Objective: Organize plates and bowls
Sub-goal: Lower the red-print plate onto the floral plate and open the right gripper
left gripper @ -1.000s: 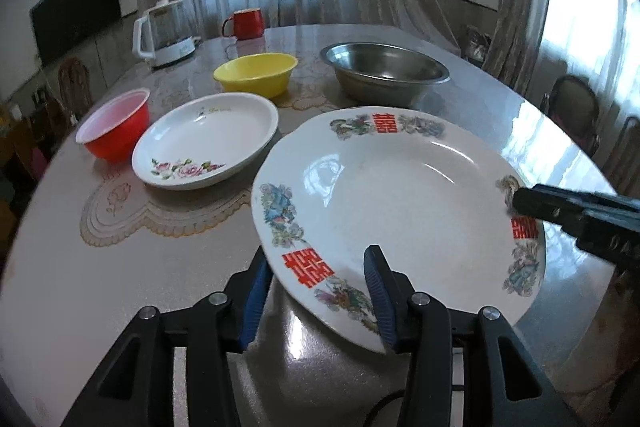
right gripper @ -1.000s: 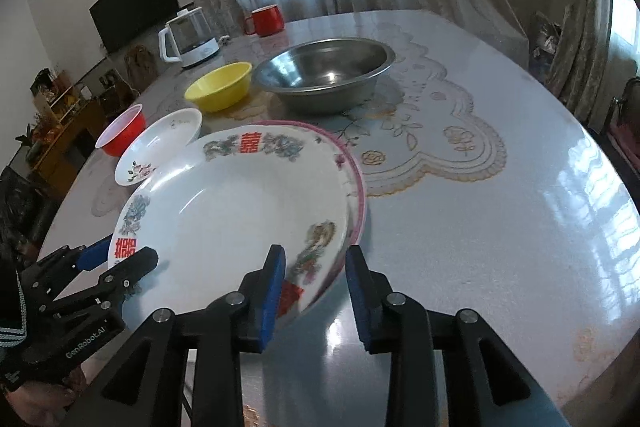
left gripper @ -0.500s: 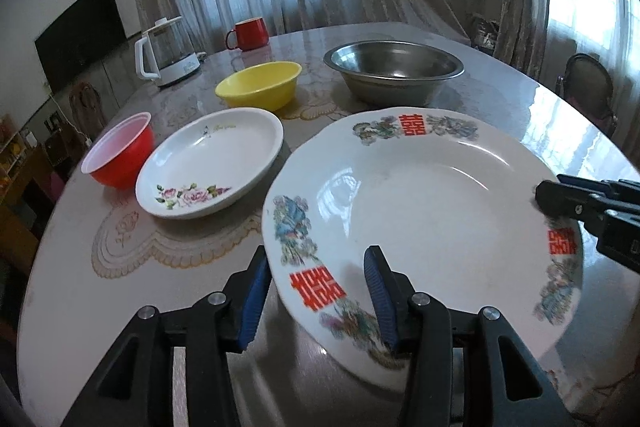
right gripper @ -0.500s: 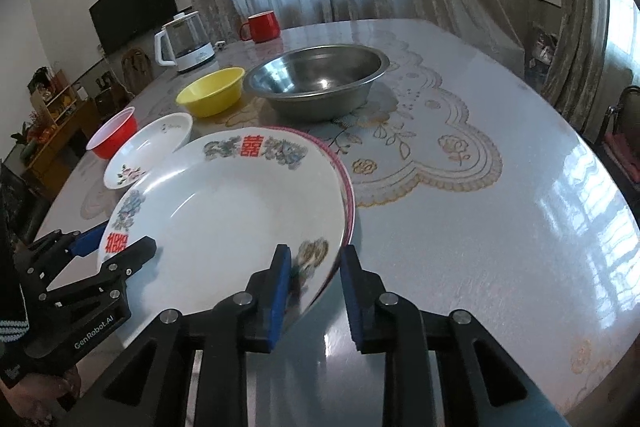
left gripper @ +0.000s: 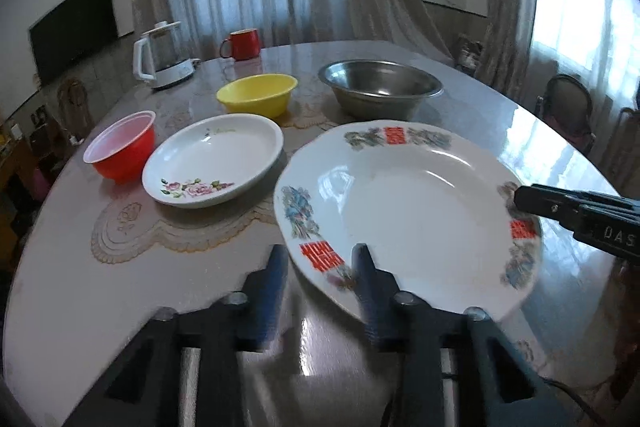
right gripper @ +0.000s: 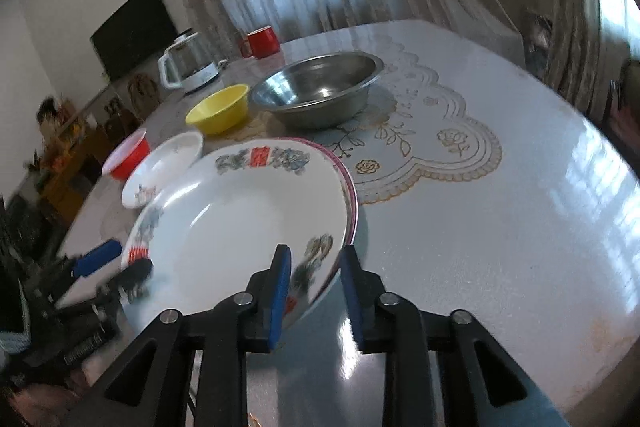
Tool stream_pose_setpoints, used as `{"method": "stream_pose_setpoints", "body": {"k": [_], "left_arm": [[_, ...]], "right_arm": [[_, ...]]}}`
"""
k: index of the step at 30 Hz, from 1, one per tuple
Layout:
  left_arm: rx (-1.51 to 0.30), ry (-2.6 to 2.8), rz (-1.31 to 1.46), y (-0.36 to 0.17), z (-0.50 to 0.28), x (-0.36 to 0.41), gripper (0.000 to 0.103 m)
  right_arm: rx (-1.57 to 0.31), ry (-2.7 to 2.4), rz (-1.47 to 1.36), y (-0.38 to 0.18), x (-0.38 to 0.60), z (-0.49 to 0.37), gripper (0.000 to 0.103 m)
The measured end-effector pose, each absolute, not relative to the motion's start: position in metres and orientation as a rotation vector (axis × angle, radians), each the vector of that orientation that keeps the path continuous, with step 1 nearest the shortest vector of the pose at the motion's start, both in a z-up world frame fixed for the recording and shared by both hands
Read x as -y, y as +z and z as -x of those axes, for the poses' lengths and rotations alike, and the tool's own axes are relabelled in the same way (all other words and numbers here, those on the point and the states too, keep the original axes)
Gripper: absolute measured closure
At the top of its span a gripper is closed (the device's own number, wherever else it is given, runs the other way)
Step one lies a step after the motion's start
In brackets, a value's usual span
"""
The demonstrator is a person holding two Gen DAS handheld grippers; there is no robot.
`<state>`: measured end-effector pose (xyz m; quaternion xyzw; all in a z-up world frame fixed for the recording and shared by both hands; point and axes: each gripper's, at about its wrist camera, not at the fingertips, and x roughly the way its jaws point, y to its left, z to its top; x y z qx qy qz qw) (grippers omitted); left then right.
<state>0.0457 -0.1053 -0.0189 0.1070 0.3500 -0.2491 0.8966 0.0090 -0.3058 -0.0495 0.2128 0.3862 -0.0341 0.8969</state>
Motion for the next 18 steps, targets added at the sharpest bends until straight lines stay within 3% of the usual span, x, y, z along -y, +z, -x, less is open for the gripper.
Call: {"method": "stream_pose_setpoints", "body": {"k": [4,15,16,17,18], "left_arm": [[-0.725,-0.518,-0.210,-0.020,-0.044,0.105,0.073],[-0.735,-0.516,-0.178,-0.021,-0.054,0.105,0.070],[-0.746,-0.520,-0.168,-0.021,-0.053,0.103,0.061],[-0.752,-0.514,-0.164,-0.021,-0.052,0.101,0.046],[-0.753,-0.498,-0.162,-0.020,-0.051,0.098,0.038]], "right_arm": [[-0.808,-0.074,-0.397,-0.049,0.299,-0.002,0.089],[-0.797,-0.089,-0.402,-0.051,0.302,-0.010,0.086],[-0.806,-0.079,-0.418,-0.052,0.302,-0.010,0.085],[-0.811,-0.076,-0.429,-0.052,0.302,-0.010,0.080],[-0.813,-0.076,-0.442,-0.053,0.301,-0.008,0.078]]}}
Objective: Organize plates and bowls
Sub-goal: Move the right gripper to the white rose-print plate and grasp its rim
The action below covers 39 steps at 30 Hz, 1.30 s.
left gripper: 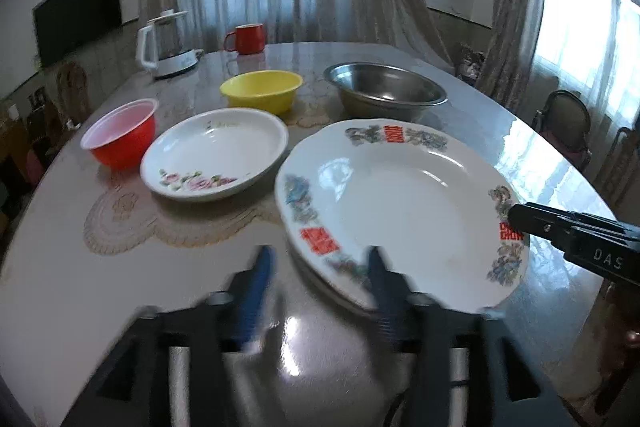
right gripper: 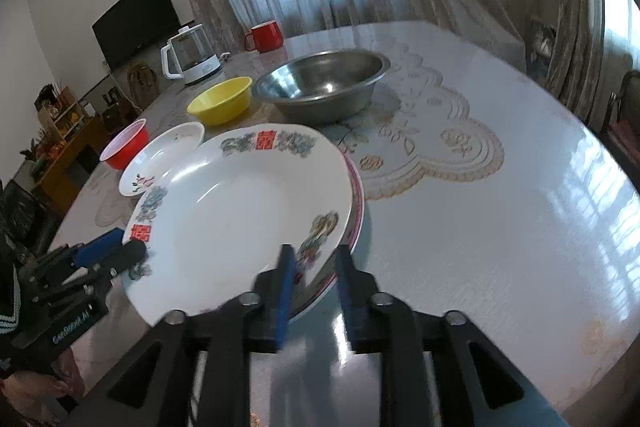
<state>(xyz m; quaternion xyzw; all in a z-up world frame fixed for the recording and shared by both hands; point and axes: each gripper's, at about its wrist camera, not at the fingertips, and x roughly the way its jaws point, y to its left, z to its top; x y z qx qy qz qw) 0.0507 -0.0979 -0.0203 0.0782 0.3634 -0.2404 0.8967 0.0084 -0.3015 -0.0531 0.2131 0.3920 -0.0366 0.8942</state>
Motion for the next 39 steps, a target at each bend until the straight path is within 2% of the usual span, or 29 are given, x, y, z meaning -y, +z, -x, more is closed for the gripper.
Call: {"method": "stream_pose_setpoints", "body": {"k": [1,4,7,8,13,17,26,36,39], "left_arm": [[-0.749,-0.481,-0.158,-0.019,-0.049,0.094,0.029],[-0.753,-0.458,-0.114,-0.016,-0.048,0.075,0.027],[-0.771,-0.417,-0.059,-0.015,-0.052,0.056,0.014],[-0.774,-0.397,-0.039,-0.015,-0.054,0.050,0.013],[-0.823,-0.305,0.081,-0.020,-0.074,0.014,0.013],[-0.857,-0.248,0.149,-0.023,-0.087,-0.004,0.009],[-0.889,-0.193,0.210,-0.035,-0.093,-0.030,0.007],[-0.877,-0.139,0.278,-0.035,-0.105,-0.067,0.007],[-0.872,-0.121,0.296,-0.036,-0.106,-0.076,0.007]], "right_arm": [[-0.811,-0.079,-0.450,-0.053,0.300,-0.006,0.077],[-0.786,-0.088,-0.439,-0.049,0.297,0.000,0.074],[-0.758,-0.092,-0.430,-0.042,0.295,0.004,0.072],[-0.749,-0.088,-0.428,-0.039,0.294,0.005,0.072],[-0.714,-0.027,-0.395,-0.019,0.284,-0.007,0.068],[-0.759,0.070,-0.378,-0.009,0.271,-0.036,0.063],[-0.865,0.225,-0.243,0.008,0.237,-0.143,0.063],[-1.049,0.224,-0.195,-0.025,0.210,-0.263,0.064],[-1.104,0.225,-0.238,-0.038,0.208,-0.285,0.070]]}}
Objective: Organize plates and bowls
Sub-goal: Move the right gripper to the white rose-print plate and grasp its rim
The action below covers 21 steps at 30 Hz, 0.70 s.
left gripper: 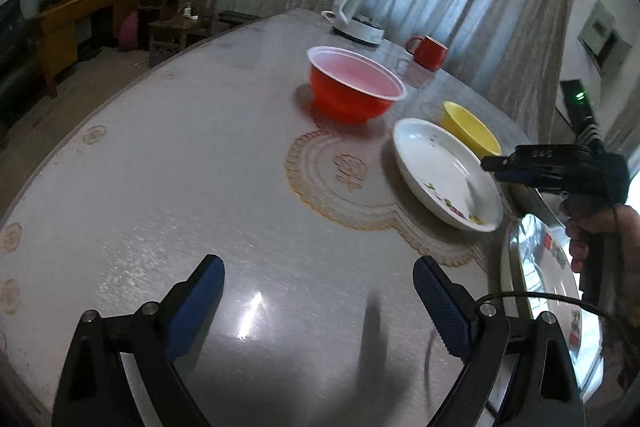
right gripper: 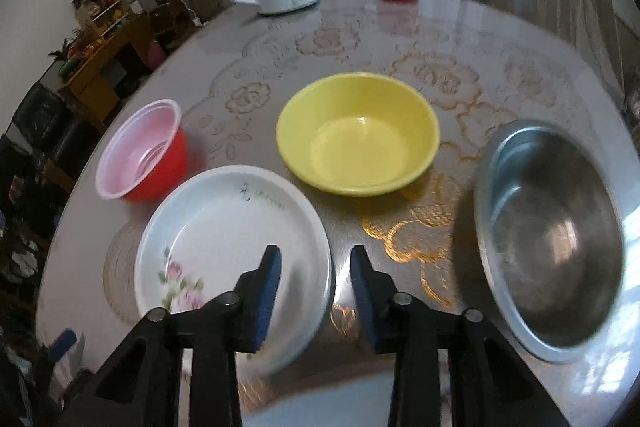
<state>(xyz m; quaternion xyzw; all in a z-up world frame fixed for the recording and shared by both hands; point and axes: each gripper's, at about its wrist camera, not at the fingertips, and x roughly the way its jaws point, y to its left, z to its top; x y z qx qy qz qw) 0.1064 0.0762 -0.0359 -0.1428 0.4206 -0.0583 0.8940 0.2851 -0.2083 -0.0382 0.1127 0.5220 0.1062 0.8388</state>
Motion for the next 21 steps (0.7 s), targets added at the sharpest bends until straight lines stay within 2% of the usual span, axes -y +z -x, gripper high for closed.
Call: {"method": "stream_pose_setpoints", "body": {"k": [4,17,21], "left_arm": [[-0.872,-0.116,0.308,-0.037,-0.111,-0.083,0.007],[-0.854,-0.072,0.350,-0.034,-0.124,-0.096,0.007],[-0.827,-0.052,0.306,-0.029,-0.136,-0.095,0.007]], "right_arm": [[-1.156,0.226,-0.304,-0.055,0.206,-0.303,0.081],[-1.129,0.232,-0.047,-0.051,0.149,-0.279,0.082],[-1.138,0.264,-0.074,-0.049,0.136,-0.266,0.082]]}}
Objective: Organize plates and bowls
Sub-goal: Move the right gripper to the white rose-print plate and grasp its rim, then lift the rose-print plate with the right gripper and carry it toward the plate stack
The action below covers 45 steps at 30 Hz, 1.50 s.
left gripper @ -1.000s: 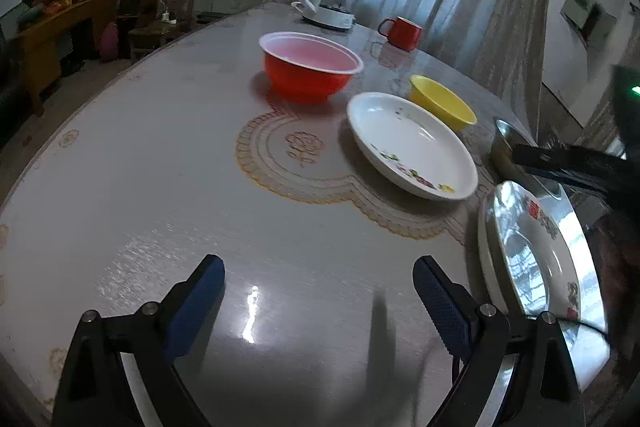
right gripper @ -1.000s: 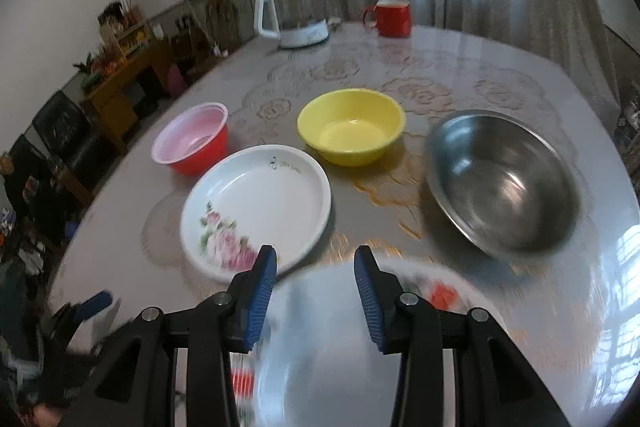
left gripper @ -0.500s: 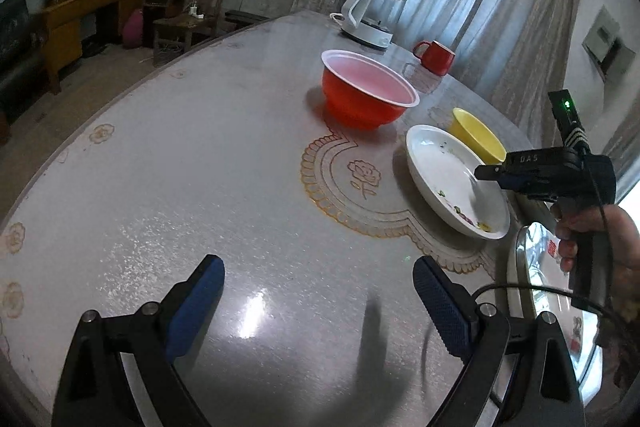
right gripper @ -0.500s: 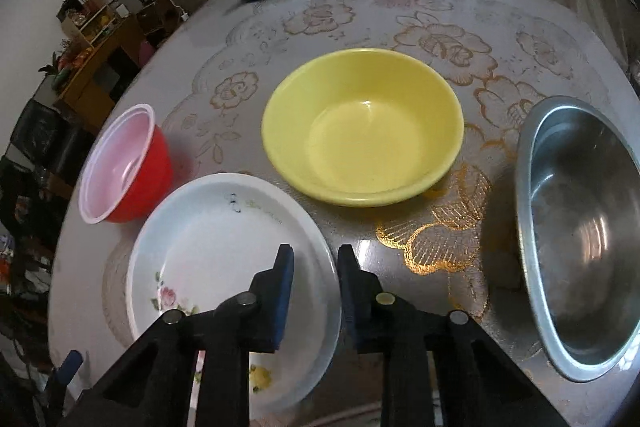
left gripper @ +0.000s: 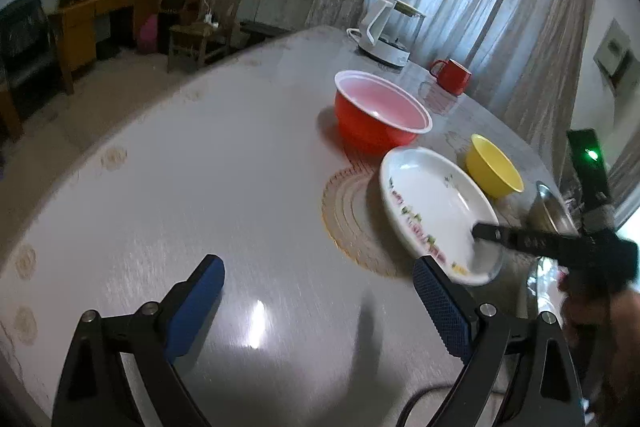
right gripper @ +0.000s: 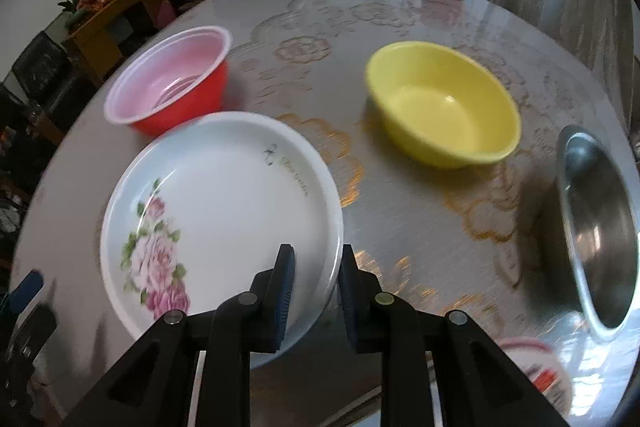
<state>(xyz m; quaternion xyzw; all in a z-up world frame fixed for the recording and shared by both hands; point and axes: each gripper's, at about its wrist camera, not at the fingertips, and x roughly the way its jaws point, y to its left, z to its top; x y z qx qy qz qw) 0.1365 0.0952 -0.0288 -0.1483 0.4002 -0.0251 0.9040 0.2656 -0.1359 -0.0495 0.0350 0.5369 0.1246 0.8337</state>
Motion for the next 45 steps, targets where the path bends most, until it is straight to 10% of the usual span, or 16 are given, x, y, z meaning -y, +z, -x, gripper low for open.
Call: {"method": "stream_pose_setpoints", "body": {"k": [13,16,25,45], "left_arm": [[-0.885,-0.100,0.092,-0.044,-0.212,-0.068,0.009],[-0.878,-0.121,0.034,-0.050,-0.219,-0.057,0.034],[-0.823,-0.148,-0.164,-0.046,-0.204,-0.030,0.062],[-0.860,-0.228,0.108,-0.048,-0.118,-0.080,0.063]], "right_arm": [[-1.081,0.226,-0.049,-0.042,0.104,-0.219,0.078],[-1.064,0.213,-0.053,-0.041,0.102,-0.212,0.077],[-1.020,0.196,-0.044,-0.038,0.095,-0.196,0.073],[-0.997,0.384,-0.326,-0.043,0.091,-0.131,0.073]]}}
